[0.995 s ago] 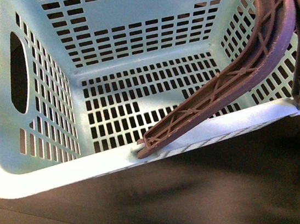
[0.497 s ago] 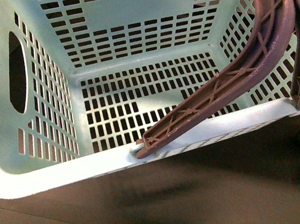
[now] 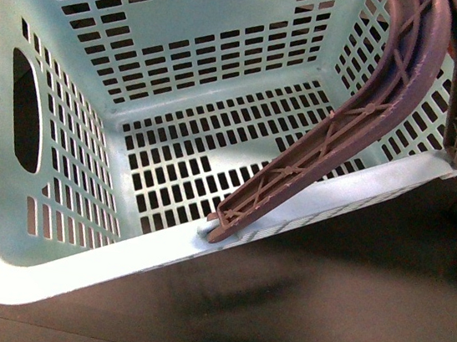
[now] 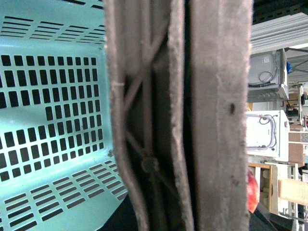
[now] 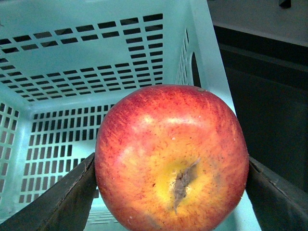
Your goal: Pick apple with right arm and hold basket with left
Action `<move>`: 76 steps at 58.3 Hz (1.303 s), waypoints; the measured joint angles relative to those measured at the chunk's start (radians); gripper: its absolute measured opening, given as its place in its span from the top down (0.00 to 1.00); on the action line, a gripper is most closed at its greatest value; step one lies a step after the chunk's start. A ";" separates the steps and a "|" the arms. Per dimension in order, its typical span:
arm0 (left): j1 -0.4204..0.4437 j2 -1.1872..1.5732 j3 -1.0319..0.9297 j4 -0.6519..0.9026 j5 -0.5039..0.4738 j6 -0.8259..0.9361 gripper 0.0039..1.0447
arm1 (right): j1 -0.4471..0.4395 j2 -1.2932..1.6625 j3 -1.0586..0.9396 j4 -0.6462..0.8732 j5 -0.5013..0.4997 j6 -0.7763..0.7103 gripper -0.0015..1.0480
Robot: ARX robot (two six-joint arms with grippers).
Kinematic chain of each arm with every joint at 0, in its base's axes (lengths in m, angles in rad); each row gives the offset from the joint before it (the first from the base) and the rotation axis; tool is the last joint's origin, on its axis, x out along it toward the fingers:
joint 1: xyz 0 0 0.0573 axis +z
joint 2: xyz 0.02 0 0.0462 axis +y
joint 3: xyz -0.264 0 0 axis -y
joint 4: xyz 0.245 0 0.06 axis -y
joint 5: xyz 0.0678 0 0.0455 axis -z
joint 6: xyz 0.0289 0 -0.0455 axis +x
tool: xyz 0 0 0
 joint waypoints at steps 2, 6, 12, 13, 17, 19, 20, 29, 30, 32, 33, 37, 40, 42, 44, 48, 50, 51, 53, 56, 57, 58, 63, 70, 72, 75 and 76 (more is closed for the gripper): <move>0.000 0.000 0.000 0.000 0.000 0.000 0.86 | 0.000 0.001 0.000 0.000 0.010 0.000 0.12; 0.000 0.000 0.000 0.000 0.000 0.000 0.86 | -0.002 -0.008 0.000 -0.009 0.014 0.000 0.08; -0.001 0.000 0.000 0.000 0.003 0.002 0.86 | -0.029 -0.042 0.003 -0.031 0.027 -0.003 0.08; -0.001 0.000 0.000 0.000 0.004 0.004 0.86 | -0.034 -0.046 0.005 -0.034 0.029 -0.003 0.08; -0.003 0.005 0.000 -0.001 0.002 0.005 0.86 | -0.068 -0.077 0.012 -0.063 0.046 -0.011 0.08; -0.003 0.005 0.000 -0.001 0.002 0.003 0.86 | -0.087 -0.096 0.016 -0.082 0.053 -0.016 0.08; -0.003 0.005 0.000 -0.001 0.000 0.003 0.86 | -0.100 -0.109 0.019 -0.095 0.060 -0.021 0.08; 0.000 0.005 0.000 -0.001 -0.009 0.007 0.86 | -0.143 -0.175 0.034 -0.126 0.095 -0.047 0.08; 0.000 0.005 0.000 -0.001 -0.008 0.006 0.86 | -0.143 -0.178 0.037 -0.127 0.092 -0.050 0.08; 0.000 0.005 0.000 -0.001 -0.003 0.006 0.86 | -0.143 -0.179 0.037 -0.127 0.092 -0.051 0.08; -0.001 0.005 0.000 -0.001 -0.002 0.006 0.86 | -0.143 -0.178 0.037 -0.127 0.092 -0.051 0.08; -0.002 0.005 0.000 -0.001 0.004 0.002 0.86 | -0.143 -0.174 0.037 -0.130 0.091 -0.054 0.08; -0.002 0.005 0.000 -0.001 0.003 -0.002 0.86 | -0.143 -0.174 0.037 -0.130 0.091 -0.054 0.08; -0.002 0.005 0.000 -0.001 0.003 -0.002 0.86 | -0.143 -0.174 0.037 -0.130 0.091 -0.055 0.08; -0.002 0.005 0.000 -0.001 0.001 -0.001 0.86 | -0.143 -0.174 0.037 -0.130 0.091 -0.055 0.08; -0.002 0.005 0.000 -0.001 -0.001 -0.001 0.86 | -0.143 -0.174 0.037 -0.130 0.092 -0.057 0.08; -0.002 0.005 0.000 -0.001 0.000 -0.001 0.86 | -0.143 -0.174 0.037 -0.130 0.092 -0.057 0.08; -0.002 0.005 0.000 -0.001 0.000 -0.001 0.86 | -0.143 -0.174 0.037 -0.130 0.092 -0.057 0.08; -0.002 0.005 0.000 -0.001 0.002 -0.001 0.86 | -0.143 -0.174 0.037 -0.130 0.092 -0.058 0.08; -0.002 0.005 0.000 -0.001 0.002 -0.001 0.86 | -0.143 -0.174 0.037 -0.130 0.092 -0.058 0.08; -0.002 0.005 0.000 -0.001 0.002 -0.001 0.86 | -0.143 -0.174 0.037 -0.130 0.092 -0.058 0.08; -0.002 0.005 0.000 -0.001 0.002 -0.001 0.86 | -0.143 -0.174 0.037 -0.130 0.091 -0.058 0.08; -0.002 0.005 0.000 -0.001 -0.001 0.000 0.86 | -0.141 -0.180 -0.004 -0.006 0.141 -0.028 0.15; -0.002 0.005 0.000 -0.001 0.000 -0.003 0.86 | -0.150 -0.229 -0.158 0.298 0.157 0.040 0.33; -0.002 0.005 0.000 -0.001 0.000 -0.008 0.86 | -0.153 -0.245 -0.190 0.335 0.156 0.047 0.38; -0.002 0.005 0.000 -0.001 0.000 -0.005 0.86 | -0.160 -0.273 -0.233 0.362 0.151 0.057 0.46; -0.002 0.005 0.000 -0.001 0.000 -0.004 0.86 | -0.164 -0.283 -0.249 0.369 0.148 0.060 0.49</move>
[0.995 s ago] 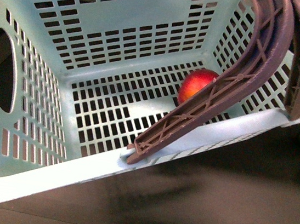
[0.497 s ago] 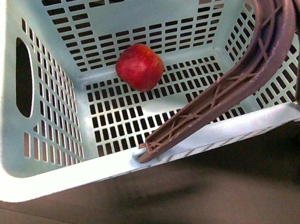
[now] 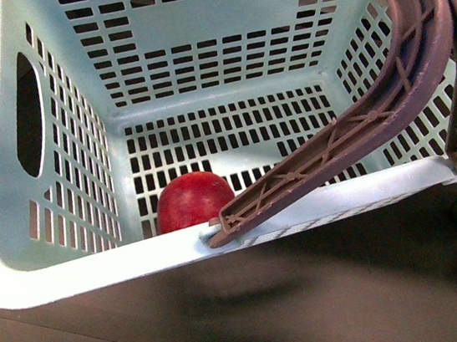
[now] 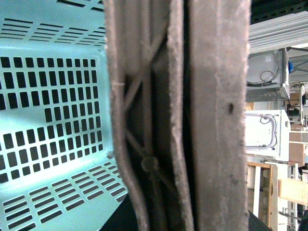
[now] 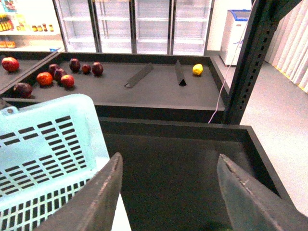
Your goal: Pick apple with right arm and hold basket with left
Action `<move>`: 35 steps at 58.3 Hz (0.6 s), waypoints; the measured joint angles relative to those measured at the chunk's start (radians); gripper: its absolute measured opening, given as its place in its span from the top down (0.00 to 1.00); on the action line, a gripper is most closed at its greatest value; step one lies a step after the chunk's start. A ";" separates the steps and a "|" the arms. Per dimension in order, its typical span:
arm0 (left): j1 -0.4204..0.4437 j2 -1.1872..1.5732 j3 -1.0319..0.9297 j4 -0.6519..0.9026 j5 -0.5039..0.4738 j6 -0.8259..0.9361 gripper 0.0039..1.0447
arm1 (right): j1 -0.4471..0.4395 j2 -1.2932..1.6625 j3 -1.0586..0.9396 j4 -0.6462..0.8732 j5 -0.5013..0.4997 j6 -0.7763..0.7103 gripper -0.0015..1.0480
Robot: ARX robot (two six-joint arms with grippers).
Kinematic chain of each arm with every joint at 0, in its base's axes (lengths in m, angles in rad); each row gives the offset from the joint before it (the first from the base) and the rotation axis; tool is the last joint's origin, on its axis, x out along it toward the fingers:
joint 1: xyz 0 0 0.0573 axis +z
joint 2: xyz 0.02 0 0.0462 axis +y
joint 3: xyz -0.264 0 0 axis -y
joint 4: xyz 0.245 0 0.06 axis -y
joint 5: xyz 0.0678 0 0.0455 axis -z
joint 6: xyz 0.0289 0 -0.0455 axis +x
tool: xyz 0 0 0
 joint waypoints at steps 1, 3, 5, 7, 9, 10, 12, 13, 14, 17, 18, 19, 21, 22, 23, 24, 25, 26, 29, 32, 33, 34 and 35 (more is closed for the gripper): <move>0.000 0.000 0.000 0.000 -0.001 0.001 0.86 | -0.001 -0.005 -0.007 0.003 0.000 0.001 0.51; 0.000 0.000 0.000 0.000 0.000 0.003 0.86 | -0.005 -0.019 -0.029 0.009 -0.003 0.004 0.56; 0.000 0.000 0.000 0.000 0.001 0.003 0.86 | -0.011 -0.036 -0.057 0.015 -0.007 0.007 0.63; 0.000 0.000 0.000 0.000 0.002 0.003 0.86 | -0.016 -0.054 -0.085 0.019 -0.012 0.008 0.69; 0.000 0.000 0.000 0.000 0.002 0.003 0.86 | -0.050 -0.078 -0.115 0.021 -0.071 0.008 0.78; 0.000 0.000 0.000 0.000 0.002 0.003 0.86 | -0.061 -0.088 -0.126 0.021 -0.078 0.008 0.81; 0.000 0.000 0.000 0.000 0.001 0.003 0.86 | -0.072 -0.102 -0.142 0.023 -0.080 0.009 0.86; 0.000 0.000 0.000 0.000 0.001 0.003 0.86 | -0.078 -0.113 -0.152 0.024 -0.079 0.009 0.89; 0.000 0.000 0.000 0.000 0.001 0.003 0.86 | -0.081 -0.117 -0.156 0.024 -0.078 0.010 0.91; 0.000 0.000 0.000 0.000 0.001 0.003 0.86 | -0.086 -0.143 -0.178 0.024 -0.080 0.008 0.98; 0.000 0.000 0.000 0.000 0.000 0.003 0.86 | -0.086 -0.148 -0.183 0.024 -0.080 0.008 0.98; 0.000 0.000 0.000 0.000 -0.001 0.003 0.86 | -0.086 -0.157 -0.190 0.024 -0.081 0.011 0.98; 0.000 0.000 0.000 0.000 -0.002 0.004 0.86 | -0.086 -0.170 -0.202 0.024 -0.083 0.012 0.98; 0.000 0.000 0.000 0.000 -0.001 0.005 0.86 | -0.086 -0.179 -0.210 0.023 -0.083 0.012 0.98; 0.000 0.000 0.000 0.000 -0.001 0.005 0.86 | -0.086 -0.183 -0.214 0.021 -0.083 0.012 0.98; 0.000 0.000 0.000 0.000 -0.001 0.005 0.86 | -0.086 -0.192 -0.221 0.019 -0.083 0.012 0.98; 0.000 0.000 0.000 0.000 -0.001 0.004 0.86 | -0.087 -0.201 -0.228 0.016 -0.083 0.012 0.98; 0.000 0.000 0.000 0.000 0.000 0.004 0.86 | -0.087 -0.205 -0.232 0.016 -0.083 0.012 0.98; 0.000 0.000 0.000 0.000 -0.001 0.003 0.86 | -0.087 -0.228 -0.246 0.008 -0.083 0.013 0.98; 0.000 0.000 0.000 0.000 -0.001 0.004 0.86 | -0.087 -0.252 -0.259 -0.001 -0.083 0.013 0.98; 0.000 0.000 0.000 0.000 -0.001 0.004 0.86 | -0.087 -0.257 -0.262 -0.003 -0.083 0.013 0.98; 0.000 0.000 0.000 0.000 -0.001 0.004 0.86 | -0.087 -0.266 -0.267 -0.006 -0.083 0.013 0.98; 0.000 0.000 0.000 0.000 -0.001 0.004 0.86 | -0.087 -0.270 -0.270 -0.009 -0.083 0.013 0.98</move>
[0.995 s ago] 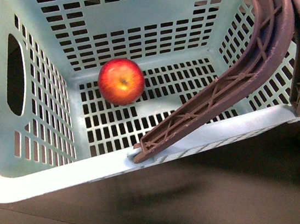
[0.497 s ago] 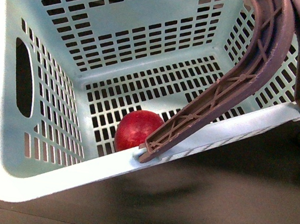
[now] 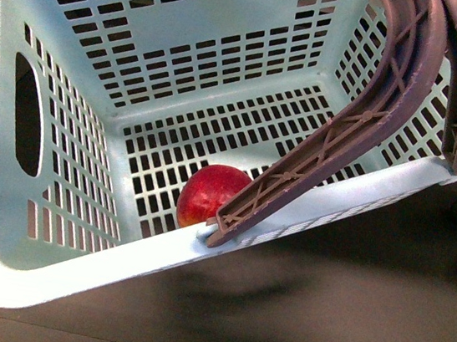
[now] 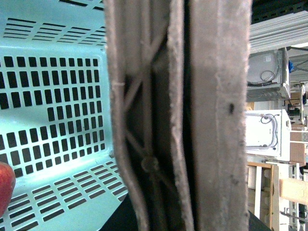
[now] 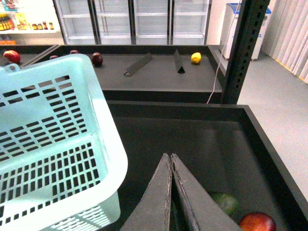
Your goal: Pick apple with right arm and hold basket with left
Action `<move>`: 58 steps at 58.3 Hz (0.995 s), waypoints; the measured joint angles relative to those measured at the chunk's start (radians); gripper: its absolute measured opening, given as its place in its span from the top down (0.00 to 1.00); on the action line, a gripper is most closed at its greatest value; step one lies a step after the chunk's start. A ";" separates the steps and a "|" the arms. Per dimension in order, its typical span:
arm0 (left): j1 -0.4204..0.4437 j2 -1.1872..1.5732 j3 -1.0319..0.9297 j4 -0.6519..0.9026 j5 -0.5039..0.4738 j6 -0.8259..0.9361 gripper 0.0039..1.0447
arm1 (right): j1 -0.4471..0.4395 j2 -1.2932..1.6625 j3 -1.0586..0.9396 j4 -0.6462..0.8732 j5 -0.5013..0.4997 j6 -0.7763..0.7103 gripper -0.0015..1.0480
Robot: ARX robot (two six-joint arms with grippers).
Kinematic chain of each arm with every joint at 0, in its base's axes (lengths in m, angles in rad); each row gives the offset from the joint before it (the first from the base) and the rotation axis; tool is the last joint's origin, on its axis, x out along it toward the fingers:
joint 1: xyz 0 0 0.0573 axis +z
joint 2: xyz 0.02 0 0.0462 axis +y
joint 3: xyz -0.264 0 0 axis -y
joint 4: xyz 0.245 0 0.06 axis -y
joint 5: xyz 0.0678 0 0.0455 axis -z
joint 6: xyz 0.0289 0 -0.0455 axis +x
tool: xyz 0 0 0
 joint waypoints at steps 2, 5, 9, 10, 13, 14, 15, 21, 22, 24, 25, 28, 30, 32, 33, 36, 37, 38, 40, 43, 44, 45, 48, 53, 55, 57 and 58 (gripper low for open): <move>0.000 0.000 0.000 0.000 0.000 0.000 0.86 | 0.000 -0.014 -0.008 -0.007 0.000 0.000 0.98; 0.000 0.000 0.000 0.000 0.000 0.000 0.86 | 0.000 -0.038 -0.020 -0.020 0.000 0.000 0.98; 0.000 0.000 0.000 0.000 0.001 0.000 0.86 | 0.000 -0.066 -0.034 -0.036 0.000 0.001 0.98; 0.000 0.000 0.000 0.000 0.001 0.000 0.86 | 0.000 -0.076 -0.037 -0.042 0.000 0.001 0.98; 0.000 0.000 0.000 0.000 0.002 0.000 0.86 | 0.000 -0.099 -0.046 -0.056 0.000 0.001 0.98; 0.000 0.000 0.000 0.000 0.003 0.000 0.86 | 0.000 -0.105 -0.048 -0.059 0.000 0.002 0.98; 0.000 0.000 0.000 0.000 0.002 0.000 0.86 | 0.000 -0.118 -0.051 -0.068 0.000 0.002 0.98; 0.000 0.000 0.000 0.000 0.000 0.001 0.86 | 0.000 -0.164 -0.066 -0.099 0.000 0.002 0.98; 0.000 0.000 0.000 0.000 -0.001 0.001 0.86 | 0.000 -0.173 -0.068 -0.106 0.000 0.002 0.98; 0.000 0.000 0.000 0.000 0.000 0.000 0.86 | 0.000 -0.186 -0.072 -0.115 0.000 0.002 0.98; 0.000 0.000 0.000 0.000 0.000 0.000 0.86 | 0.000 -0.195 -0.074 -0.122 0.000 0.002 0.98; 0.000 0.000 0.000 0.000 0.001 0.000 0.86 | 0.000 -0.220 -0.080 -0.142 0.000 0.002 0.98; 0.000 0.000 0.000 0.000 0.002 0.000 0.86 | 0.000 -0.231 -0.084 -0.148 0.000 0.002 0.98; 0.000 0.000 0.000 0.000 0.003 0.000 0.86 | 0.000 -0.236 -0.096 -0.130 0.000 0.002 0.98; 0.000 0.000 0.000 0.000 0.003 0.000 0.86 | 0.000 -0.242 -0.100 -0.127 0.000 0.002 0.98; 0.000 0.000 0.000 0.000 0.003 0.000 0.86 | 0.000 -0.259 -0.101 -0.137 0.000 0.002 0.98; 0.000 0.000 0.000 0.000 0.002 0.000 0.86 | 0.000 -0.263 -0.101 -0.141 -0.001 0.002 0.98; 0.000 0.000 0.000 0.000 0.002 0.000 0.86 | 0.000 -0.275 -0.101 -0.153 -0.001 0.002 0.98; 0.000 0.000 0.000 0.000 0.002 0.000 0.86 | 0.000 -0.294 -0.101 -0.169 0.000 0.002 0.98; 0.000 0.000 0.000 0.000 0.001 0.000 0.86 | 0.000 -0.316 -0.101 -0.189 0.000 0.002 0.98; 0.000 0.000 0.000 0.000 0.000 0.000 0.86 | 0.000 -0.324 -0.101 -0.195 0.000 0.002 0.98; 0.000 0.000 0.000 0.000 0.001 0.000 0.86 | 0.000 -0.328 -0.101 -0.199 0.000 0.002 0.98; 0.000 0.000 0.000 0.000 0.001 0.000 0.86 | 0.000 -0.346 -0.101 -0.220 0.000 0.002 0.98; 0.000 0.000 0.000 0.000 0.002 -0.001 0.86 | 0.000 -0.381 -0.101 -0.255 0.000 0.002 0.98; 0.000 0.000 0.000 0.000 0.002 0.000 0.86 | 0.000 -0.391 -0.101 -0.265 0.000 0.002 0.98; 0.000 0.000 0.000 0.000 0.002 0.000 0.86 | 0.000 -0.400 -0.101 -0.274 0.000 0.002 0.98; 0.000 0.000 0.000 0.000 0.002 0.000 0.86 | 0.000 -0.406 -0.101 -0.281 0.000 0.002 0.98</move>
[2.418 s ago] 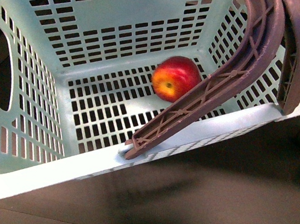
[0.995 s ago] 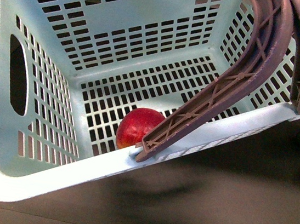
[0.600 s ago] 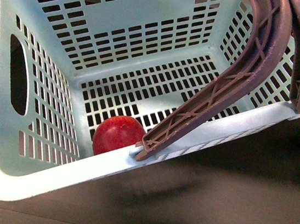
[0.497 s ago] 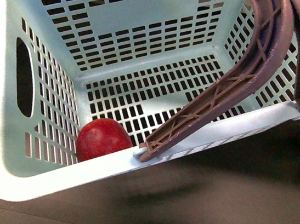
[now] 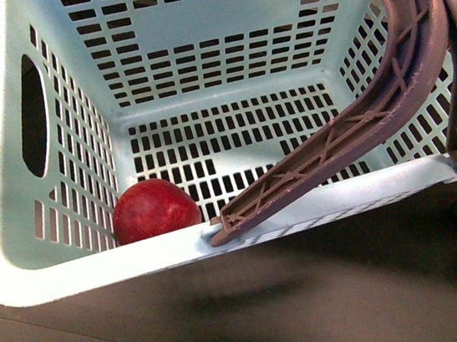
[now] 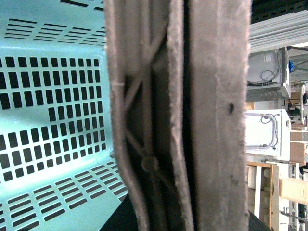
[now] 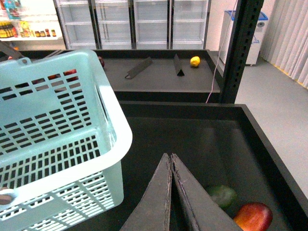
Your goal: Pick apple with right arm and hold basket with left
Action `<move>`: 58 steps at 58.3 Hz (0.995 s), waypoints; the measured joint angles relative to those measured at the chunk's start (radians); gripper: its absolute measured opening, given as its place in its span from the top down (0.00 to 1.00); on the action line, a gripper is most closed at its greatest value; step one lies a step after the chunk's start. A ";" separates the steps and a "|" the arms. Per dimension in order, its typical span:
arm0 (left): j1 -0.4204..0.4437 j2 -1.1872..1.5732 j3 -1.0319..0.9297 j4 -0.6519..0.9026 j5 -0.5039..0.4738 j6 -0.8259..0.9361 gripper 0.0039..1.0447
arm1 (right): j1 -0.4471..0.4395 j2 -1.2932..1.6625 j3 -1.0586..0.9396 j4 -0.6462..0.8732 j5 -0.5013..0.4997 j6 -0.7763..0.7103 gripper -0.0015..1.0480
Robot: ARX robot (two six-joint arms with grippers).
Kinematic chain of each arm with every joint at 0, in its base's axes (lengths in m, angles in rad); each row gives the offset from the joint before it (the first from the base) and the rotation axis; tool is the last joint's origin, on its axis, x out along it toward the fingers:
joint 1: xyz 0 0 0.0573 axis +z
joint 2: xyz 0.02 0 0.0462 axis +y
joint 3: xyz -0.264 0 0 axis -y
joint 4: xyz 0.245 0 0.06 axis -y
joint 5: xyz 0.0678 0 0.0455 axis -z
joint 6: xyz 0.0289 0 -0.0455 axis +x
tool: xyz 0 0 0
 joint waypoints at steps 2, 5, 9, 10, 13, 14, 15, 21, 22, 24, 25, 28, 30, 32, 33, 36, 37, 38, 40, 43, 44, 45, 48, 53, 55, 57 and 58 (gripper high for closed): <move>0.000 0.000 0.000 0.000 0.000 0.000 0.86 | 0.000 -0.009 0.000 -0.008 0.000 0.000 0.98; 0.000 0.000 0.000 0.000 0.000 0.000 0.86 | 0.000 -0.024 0.000 -0.022 0.000 0.000 0.98; 0.000 0.000 0.000 0.000 0.000 0.000 0.86 | 0.000 -0.039 0.000 -0.038 0.000 0.000 0.98; 0.000 0.000 0.000 0.000 0.000 0.000 0.86 | 0.000 -0.041 0.000 -0.040 0.000 0.000 0.98; 0.000 0.000 0.000 0.000 0.000 0.000 0.86 | 0.000 -0.053 0.000 -0.053 0.000 0.000 0.98; 0.000 0.000 0.000 0.000 0.000 0.000 0.86 | 0.000 -0.058 0.000 -0.058 0.000 0.000 0.98; 0.000 0.000 0.000 0.000 0.000 0.000 0.86 | 0.000 -0.060 0.000 -0.060 0.000 0.000 0.98; 0.000 0.000 0.000 0.000 0.000 0.000 0.86 | 0.000 -0.134 0.000 -0.157 -0.001 0.000 0.98; 0.000 0.000 0.000 0.000 0.000 0.000 0.86 | 0.000 -0.148 0.000 -0.177 -0.004 0.000 0.98; 0.000 0.000 0.000 0.000 0.001 0.000 0.86 | 0.000 -0.208 0.000 -0.233 -0.001 0.000 0.98; 0.000 0.000 0.000 0.000 0.001 0.000 0.86 | 0.000 -0.222 0.000 -0.238 -0.001 0.000 0.98; 0.000 0.000 0.000 0.000 -0.002 0.000 0.86 | 0.000 -0.237 0.000 -0.243 0.000 0.000 0.98; 0.000 0.000 0.000 0.000 -0.001 0.003 0.86 | 0.000 -0.238 0.000 -0.244 -0.001 0.000 0.98; 0.000 0.000 0.000 0.000 -0.001 0.002 0.86 | 0.000 -0.238 0.000 -0.245 0.000 0.000 0.98; 0.000 0.001 0.000 0.000 0.000 0.000 0.86 | 0.000 -0.239 0.000 -0.245 0.000 0.000 0.98; 0.000 0.001 0.000 0.000 0.001 -0.001 0.86 | 0.000 -0.240 0.000 -0.246 0.000 0.000 0.98; 0.000 0.001 0.000 0.000 0.001 0.000 0.86 | 0.000 -0.240 0.000 -0.246 0.000 0.000 0.98; 0.000 0.001 0.000 0.000 0.001 0.000 0.86 | 0.000 -0.240 0.000 -0.246 0.000 0.000 0.97; 0.000 0.001 0.000 0.000 0.000 0.001 0.86 | 0.000 -0.240 0.000 -0.246 0.000 0.000 0.93; 0.000 0.001 0.000 0.000 -0.001 0.001 0.86 | 0.000 -0.240 0.000 -0.246 0.000 0.000 0.84; 0.000 0.001 0.000 0.000 -0.001 0.001 0.86 | 0.000 -0.240 0.000 -0.246 0.000 0.000 0.83; 0.000 0.001 0.000 0.000 -0.001 0.000 0.86 | 0.000 -0.240 0.000 -0.246 0.000 0.000 0.78; 0.000 0.001 0.000 0.000 0.000 0.000 0.86 | 0.000 -0.240 0.000 -0.246 0.000 0.000 0.69; 0.000 0.001 0.000 0.000 0.000 0.001 0.86 | 0.000 -0.240 0.000 -0.246 0.000 0.000 0.58; 0.000 0.001 0.000 0.000 0.000 0.000 0.86 | 0.000 -0.240 0.000 -0.246 0.000 0.000 0.53; 0.000 0.001 0.000 0.000 0.000 0.000 0.86 | 0.000 -0.240 0.000 -0.246 0.000 0.000 0.48; 0.000 0.001 0.000 0.000 0.000 0.000 0.86 | 0.000 -0.240 0.000 -0.246 0.000 0.000 0.44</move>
